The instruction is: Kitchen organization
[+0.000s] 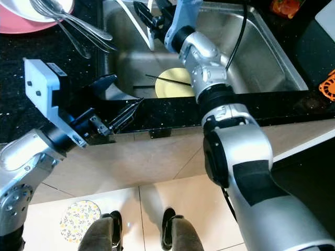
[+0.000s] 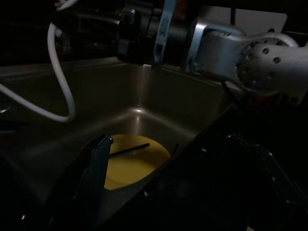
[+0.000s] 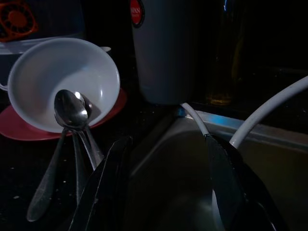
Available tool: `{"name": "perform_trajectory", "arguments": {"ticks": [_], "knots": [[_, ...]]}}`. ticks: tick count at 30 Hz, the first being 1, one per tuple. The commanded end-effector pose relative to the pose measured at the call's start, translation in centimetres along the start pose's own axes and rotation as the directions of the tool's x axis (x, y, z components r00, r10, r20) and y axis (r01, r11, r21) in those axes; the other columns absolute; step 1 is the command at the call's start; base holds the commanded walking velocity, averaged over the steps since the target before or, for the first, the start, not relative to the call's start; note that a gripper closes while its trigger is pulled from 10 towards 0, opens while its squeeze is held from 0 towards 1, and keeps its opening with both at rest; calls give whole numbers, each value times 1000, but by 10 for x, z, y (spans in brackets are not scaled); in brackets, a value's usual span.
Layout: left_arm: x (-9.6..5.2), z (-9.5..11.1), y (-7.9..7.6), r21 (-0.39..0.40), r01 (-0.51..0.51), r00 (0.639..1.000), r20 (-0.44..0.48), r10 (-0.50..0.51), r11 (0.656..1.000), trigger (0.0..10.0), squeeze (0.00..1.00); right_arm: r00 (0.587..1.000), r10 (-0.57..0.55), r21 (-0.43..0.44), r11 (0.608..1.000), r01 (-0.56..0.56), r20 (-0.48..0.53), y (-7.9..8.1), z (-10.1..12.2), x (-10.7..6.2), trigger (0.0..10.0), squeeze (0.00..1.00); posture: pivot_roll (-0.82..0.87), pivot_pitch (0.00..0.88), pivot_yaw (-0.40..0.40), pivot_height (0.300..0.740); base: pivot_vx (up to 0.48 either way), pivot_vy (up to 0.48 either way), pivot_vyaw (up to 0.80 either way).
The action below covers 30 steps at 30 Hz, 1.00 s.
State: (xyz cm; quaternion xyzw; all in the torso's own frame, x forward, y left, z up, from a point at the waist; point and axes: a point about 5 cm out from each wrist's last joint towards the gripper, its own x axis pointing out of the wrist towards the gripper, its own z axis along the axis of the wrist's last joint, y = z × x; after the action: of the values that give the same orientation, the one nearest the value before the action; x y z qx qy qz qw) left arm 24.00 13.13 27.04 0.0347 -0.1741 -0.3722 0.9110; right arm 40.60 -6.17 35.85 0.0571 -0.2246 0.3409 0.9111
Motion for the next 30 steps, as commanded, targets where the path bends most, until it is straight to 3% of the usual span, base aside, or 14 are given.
{"name": "perform_trajectory", "arguments": {"ticks": [1,4,5,6,8,11,18,25,27,30], "knots": [[-2,-2,-1,-3,2,1000,3,-2,1000,10000,0,999,-15,18,1000,14,39,-4,1,-4,10000,0,213,188,-138,740,0,0,0],[-3,-3,0,8,-8,1000,-4,8,1000,10000,0,998,-11,30,999,9,57,-4,1,-5,10000,0,213,188,-138,740,0,0,0],[3,-4,4,27,-30,1000,9,30,999,10000,0,993,-61,100,994,51,98,-11,-4,-14,10000,0,210,147,-122,740,0,0,788],[3,-4,4,27,-30,1000,9,30,999,10000,0,993,-61,100,994,51,98,-11,-4,-14,10000,0,210,147,-122,740,0,0,788],[12,-2,9,64,-61,998,33,59,996,10000,0,981,-130,181,978,103,147,-21,-13,-29,10000,0,226,134,-124,740,0,0,788],[14,-1,11,78,-68,997,41,65,995,10000,0,977,-143,197,974,111,158,-23,-15,-33,10000,0,228,132,-124,740,0,0,788],[19,7,14,134,-110,993,66,102,985,10000,0,977,-132,247,965,89,166,-12,-29,-37,10000,0,259,113,-120,740,0,0,788],[24,1,10,130,-93,995,60,86,987,10000,0,975,-138,269,959,87,177,-10,-30,-38,10000,0,255,100,-115,740,0,0,786],[25,-2,7,62,-57,995,88,51,996,10000,0,955,-97,368,930,-13,280,-5,-23,-44,10000,0,248,95,-110,740,0,0,0],[24,-2,6,35,-39,994,100,35,999,10000,0,952,-93,376,926,-24,292,-5,-22,-46,10000,0,245,93,-107,740,0,0,0]]}}
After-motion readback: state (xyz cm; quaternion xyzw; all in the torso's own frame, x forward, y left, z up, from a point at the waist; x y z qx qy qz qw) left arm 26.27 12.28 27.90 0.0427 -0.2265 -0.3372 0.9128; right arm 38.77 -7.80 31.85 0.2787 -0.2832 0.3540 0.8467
